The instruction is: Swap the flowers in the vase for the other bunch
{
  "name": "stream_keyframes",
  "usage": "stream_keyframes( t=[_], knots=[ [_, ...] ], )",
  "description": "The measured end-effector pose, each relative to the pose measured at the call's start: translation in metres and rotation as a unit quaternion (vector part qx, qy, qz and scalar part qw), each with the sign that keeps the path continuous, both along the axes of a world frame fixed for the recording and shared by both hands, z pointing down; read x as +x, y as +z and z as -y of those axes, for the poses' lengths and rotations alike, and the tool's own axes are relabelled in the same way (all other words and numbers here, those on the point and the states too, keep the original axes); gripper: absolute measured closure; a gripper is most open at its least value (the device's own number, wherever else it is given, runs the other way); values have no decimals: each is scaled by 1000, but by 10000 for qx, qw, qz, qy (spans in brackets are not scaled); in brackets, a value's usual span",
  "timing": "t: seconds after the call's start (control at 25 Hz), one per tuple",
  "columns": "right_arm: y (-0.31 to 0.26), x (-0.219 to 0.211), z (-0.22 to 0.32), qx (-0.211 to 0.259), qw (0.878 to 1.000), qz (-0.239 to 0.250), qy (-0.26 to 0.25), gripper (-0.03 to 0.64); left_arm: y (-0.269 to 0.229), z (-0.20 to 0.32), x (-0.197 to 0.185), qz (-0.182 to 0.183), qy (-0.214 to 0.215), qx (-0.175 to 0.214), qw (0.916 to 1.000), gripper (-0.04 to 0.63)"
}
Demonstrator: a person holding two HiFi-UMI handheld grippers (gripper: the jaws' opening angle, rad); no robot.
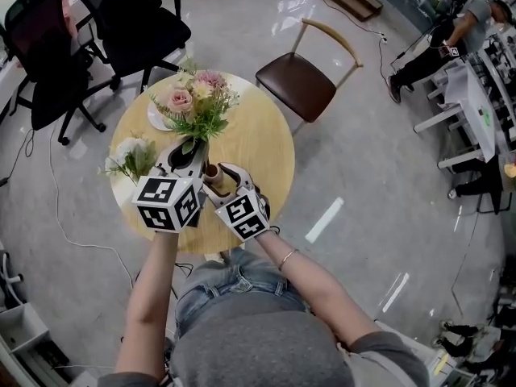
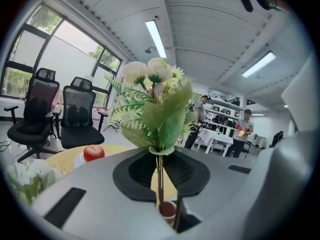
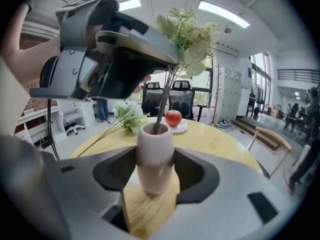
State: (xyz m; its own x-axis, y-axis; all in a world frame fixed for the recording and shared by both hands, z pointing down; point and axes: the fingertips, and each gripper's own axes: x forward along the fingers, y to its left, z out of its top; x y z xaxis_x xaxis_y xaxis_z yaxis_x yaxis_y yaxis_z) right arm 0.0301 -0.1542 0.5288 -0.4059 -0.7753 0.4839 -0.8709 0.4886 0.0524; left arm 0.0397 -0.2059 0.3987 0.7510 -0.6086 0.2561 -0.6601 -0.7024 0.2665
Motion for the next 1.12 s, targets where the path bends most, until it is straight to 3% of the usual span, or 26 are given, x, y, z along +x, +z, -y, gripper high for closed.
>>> stream_keyframes(
  t=[1.12],
  knots=[
    [-1,-3,-1,-47,9998,-55,176,371,41,-38,-11,500,345,-481,9970,472]
  ],
)
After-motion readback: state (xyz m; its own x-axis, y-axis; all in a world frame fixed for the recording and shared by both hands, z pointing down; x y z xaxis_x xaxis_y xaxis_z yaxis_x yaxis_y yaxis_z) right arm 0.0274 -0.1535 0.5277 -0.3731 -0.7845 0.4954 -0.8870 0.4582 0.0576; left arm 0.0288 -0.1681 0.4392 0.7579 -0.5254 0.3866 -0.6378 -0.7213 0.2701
